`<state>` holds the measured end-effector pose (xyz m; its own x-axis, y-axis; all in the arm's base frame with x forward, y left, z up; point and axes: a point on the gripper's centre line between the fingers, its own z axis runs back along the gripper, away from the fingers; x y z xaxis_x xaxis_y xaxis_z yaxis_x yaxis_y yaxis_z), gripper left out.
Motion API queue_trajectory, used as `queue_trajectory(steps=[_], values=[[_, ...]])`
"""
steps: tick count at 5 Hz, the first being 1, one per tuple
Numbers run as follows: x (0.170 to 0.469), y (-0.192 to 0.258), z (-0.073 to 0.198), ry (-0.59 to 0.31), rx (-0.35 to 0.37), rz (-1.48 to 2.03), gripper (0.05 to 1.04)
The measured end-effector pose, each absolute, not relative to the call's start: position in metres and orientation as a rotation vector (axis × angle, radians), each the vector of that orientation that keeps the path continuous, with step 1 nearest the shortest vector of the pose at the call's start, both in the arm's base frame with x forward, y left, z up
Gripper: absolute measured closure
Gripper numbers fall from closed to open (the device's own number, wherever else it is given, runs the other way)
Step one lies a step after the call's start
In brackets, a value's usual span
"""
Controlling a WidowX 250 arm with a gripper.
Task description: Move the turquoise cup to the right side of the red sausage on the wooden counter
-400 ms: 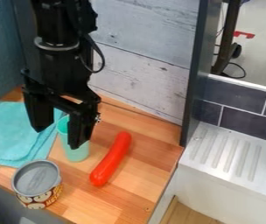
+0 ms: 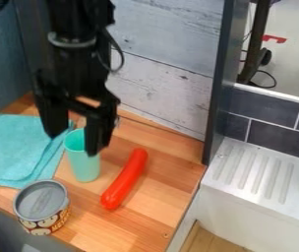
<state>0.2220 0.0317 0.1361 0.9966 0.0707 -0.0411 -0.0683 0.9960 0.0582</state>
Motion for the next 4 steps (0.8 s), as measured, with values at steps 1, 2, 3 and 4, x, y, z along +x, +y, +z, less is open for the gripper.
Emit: queue_trajectory(steps=[1,2,3,4], values=[[0.250,0.045,0.137,0.039,0.078,0.068,0.082],[0.262,0.050,0.122,0.070,0.086,0.049,0.082],[0.267,0.057,0.106,0.108,0.078,0.054,0.082],[0.269,0.061,0.091,0.136,0.060,0.059,0.082]])
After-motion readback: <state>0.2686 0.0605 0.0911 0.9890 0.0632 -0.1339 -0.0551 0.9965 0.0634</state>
